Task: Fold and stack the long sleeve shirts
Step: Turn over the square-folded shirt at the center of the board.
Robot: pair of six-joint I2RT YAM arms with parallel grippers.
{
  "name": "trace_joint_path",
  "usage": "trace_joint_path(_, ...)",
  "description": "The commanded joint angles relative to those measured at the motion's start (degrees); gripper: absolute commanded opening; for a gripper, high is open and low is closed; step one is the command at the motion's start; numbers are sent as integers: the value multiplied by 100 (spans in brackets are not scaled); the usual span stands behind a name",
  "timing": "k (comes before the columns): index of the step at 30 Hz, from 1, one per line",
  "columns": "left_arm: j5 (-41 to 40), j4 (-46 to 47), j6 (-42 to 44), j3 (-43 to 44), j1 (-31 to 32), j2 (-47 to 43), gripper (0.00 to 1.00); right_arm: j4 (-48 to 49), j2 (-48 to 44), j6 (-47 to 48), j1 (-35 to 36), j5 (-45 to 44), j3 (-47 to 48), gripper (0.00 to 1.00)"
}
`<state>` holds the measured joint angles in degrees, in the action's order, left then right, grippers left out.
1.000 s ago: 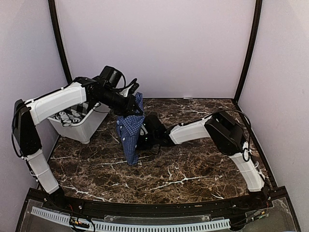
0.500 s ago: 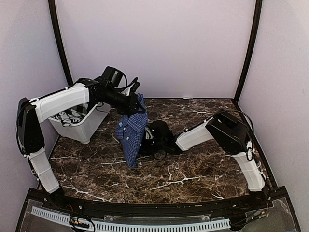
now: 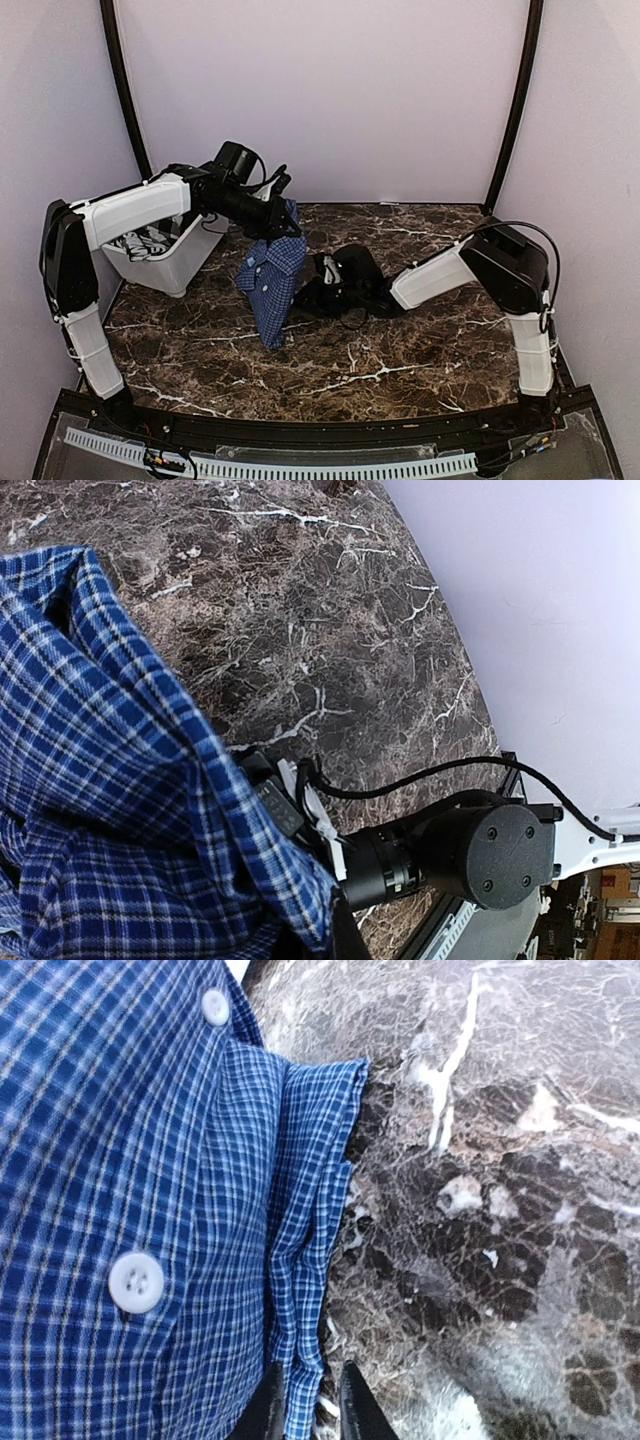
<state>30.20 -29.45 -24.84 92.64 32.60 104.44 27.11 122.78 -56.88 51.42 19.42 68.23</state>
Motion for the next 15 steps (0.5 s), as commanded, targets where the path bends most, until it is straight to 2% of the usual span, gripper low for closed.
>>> trace_joint_path(1, 122, 89, 75, 308, -44, -100, 0, -420, -45, 12, 230, -138, 109, 14)
trace_joint_path(5, 282, 195, 4, 425, -43, -21, 0, -335, 358, -347, 462, 168, 423, 7)
trace_joint_path(12, 446, 272, -82, 805, 24, 150, 0, 42, 1195, -953, 772, 778, 1381, 6)
trace_joint_path(15, 415, 264, -94, 861, 39, 205, 0, 201, 1292, -1035, 762, 862, 1401, 6)
